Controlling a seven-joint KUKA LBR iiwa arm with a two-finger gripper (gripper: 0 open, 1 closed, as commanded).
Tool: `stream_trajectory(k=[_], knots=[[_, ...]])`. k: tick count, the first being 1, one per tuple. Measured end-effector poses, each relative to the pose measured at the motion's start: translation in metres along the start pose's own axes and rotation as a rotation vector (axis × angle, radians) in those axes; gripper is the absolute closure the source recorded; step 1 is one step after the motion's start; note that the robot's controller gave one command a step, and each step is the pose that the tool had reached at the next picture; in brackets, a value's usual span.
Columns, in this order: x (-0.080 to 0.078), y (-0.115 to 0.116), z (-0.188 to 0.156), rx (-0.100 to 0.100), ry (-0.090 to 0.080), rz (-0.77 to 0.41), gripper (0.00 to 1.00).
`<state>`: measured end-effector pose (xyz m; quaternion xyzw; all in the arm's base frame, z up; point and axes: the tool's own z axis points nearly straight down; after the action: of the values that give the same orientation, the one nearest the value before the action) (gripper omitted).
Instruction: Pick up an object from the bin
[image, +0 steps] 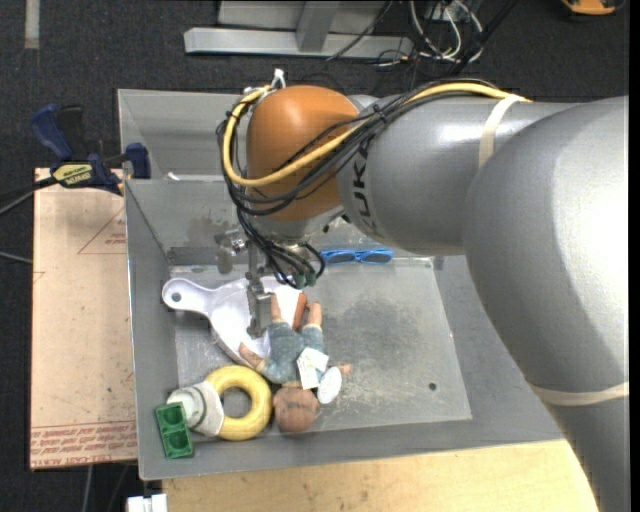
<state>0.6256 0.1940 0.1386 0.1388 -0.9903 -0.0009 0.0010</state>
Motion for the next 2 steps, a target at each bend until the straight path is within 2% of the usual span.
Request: stream_trajectory(k=[1, 2], knots=[[0.003, 0.013, -0.003, -0.001, -0.01, 0.161, 0.0], [-0.004, 0.021, 0.031, 0.0, -0.005, 0.235, 0.0]])
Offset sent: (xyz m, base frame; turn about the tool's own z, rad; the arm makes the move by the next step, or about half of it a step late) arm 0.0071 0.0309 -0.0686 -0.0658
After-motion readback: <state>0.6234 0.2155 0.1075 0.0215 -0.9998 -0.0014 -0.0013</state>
